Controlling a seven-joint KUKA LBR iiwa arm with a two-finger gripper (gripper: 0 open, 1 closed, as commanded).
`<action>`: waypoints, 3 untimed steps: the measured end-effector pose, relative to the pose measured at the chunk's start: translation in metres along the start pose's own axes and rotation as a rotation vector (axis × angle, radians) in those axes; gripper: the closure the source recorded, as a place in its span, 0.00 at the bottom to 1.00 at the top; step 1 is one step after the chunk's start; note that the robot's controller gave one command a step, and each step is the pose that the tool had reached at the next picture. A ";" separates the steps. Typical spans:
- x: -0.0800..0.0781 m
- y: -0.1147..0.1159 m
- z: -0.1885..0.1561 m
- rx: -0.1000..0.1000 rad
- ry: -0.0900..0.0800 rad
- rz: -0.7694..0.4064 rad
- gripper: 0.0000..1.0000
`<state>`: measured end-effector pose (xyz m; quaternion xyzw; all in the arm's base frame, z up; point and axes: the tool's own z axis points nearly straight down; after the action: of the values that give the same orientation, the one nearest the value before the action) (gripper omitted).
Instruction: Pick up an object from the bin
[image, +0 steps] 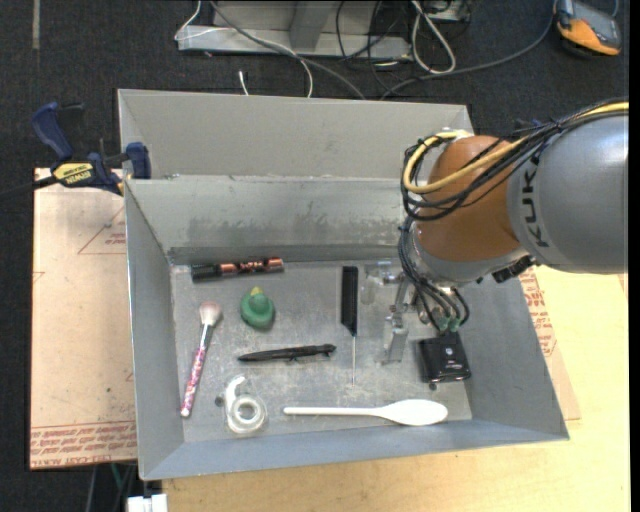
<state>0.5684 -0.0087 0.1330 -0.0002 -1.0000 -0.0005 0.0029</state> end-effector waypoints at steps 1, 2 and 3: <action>-0.002 0.000 -0.004 0.000 -0.007 -0.001 0.00; -0.060 0.008 0.061 -0.001 -0.008 -0.092 0.00; -0.083 -0.001 0.009 0.006 -0.020 -0.652 0.00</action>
Offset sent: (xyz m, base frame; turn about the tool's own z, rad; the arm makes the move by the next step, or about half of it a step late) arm 0.0586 0.0077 -0.0630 -0.0764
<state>0.6514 -0.0096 0.1240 0.3202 -0.9473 0.0015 -0.0073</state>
